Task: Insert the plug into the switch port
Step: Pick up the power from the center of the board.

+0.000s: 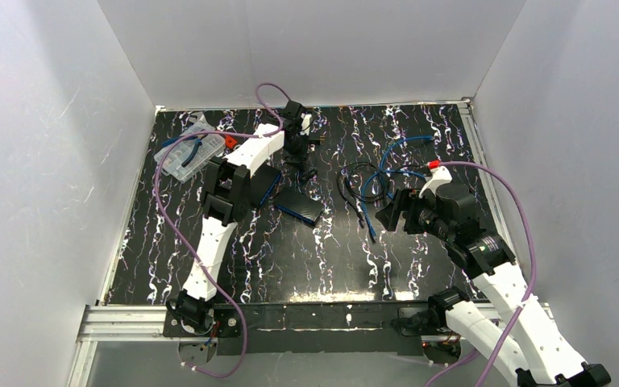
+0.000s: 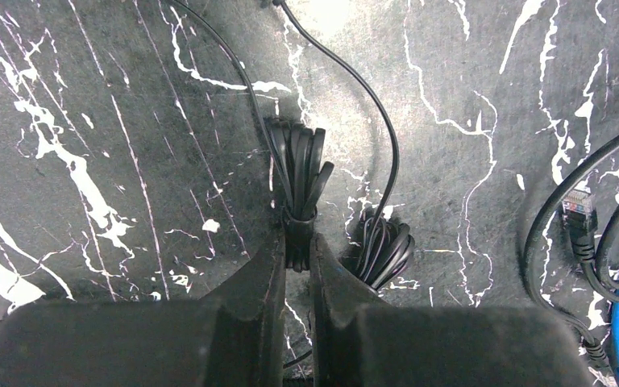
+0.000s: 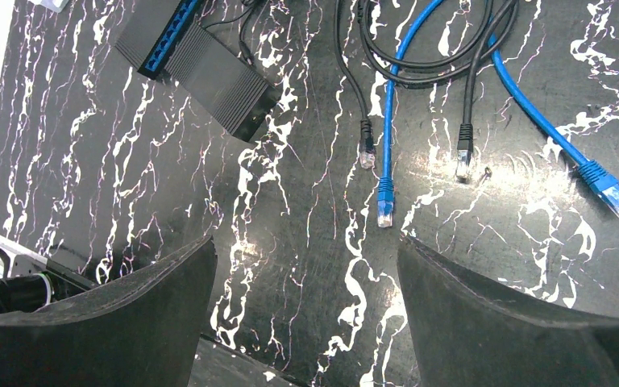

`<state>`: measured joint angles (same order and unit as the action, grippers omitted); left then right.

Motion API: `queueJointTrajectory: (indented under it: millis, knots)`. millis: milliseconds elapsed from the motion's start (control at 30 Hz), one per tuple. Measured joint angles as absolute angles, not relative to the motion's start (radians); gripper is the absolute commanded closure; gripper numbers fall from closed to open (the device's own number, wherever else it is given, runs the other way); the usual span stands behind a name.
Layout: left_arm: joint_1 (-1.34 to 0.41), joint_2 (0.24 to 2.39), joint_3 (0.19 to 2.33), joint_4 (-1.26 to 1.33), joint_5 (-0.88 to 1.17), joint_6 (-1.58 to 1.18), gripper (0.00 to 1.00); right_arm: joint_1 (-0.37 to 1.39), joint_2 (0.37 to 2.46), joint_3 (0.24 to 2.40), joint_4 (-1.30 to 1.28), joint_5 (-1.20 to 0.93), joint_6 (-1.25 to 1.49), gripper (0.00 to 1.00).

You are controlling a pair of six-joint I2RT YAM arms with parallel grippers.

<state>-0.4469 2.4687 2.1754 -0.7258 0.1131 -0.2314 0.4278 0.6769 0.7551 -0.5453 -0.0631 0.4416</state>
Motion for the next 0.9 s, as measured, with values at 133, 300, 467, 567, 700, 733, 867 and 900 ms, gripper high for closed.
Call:
queueJointTrajectory:
  millis: [133,300,467,567,700,733,867,900]
  knots:
    - [-0.447,2.469,2.175,-0.725,0.113,-0.226,1.0,0.428,0.677,0.755,-0.545,-0.064,0.442,0.12]
    - [-0.447,2.452,2.154,-0.715,0.098,-0.211,1.0,0.428,0.678,0.755,-0.545,-0.081,0.447,0.12]
    - [-0.447,2.396,2.132,-0.726,0.06,-0.171,1.0,0.428,0.689,0.756,-0.543,-0.106,0.457,0.12]
    - [-0.447,2.339,2.118,-0.727,0.044,-0.15,1.0,0.428,0.696,0.756,-0.543,-0.117,0.463,0.12]
    - [-0.447,2.236,2.101,-0.731,0.041,-0.124,1.0,0.428,0.713,0.764,-0.544,-0.136,0.467,0.12]
    - [-0.447,2.212,2.101,-0.731,0.041,-0.119,1.0,0.428,0.716,0.768,-0.544,-0.14,0.468,0.12]
    - [-0.447,2.129,2.09,-0.735,0.045,-0.104,1.0,0.428,0.722,0.79,-0.545,-0.15,0.468,0.12]
    - [-0.447,2.107,2.08,-0.737,0.047,-0.1,1.0,0.428,0.722,0.797,-0.545,-0.153,0.468,0.12]
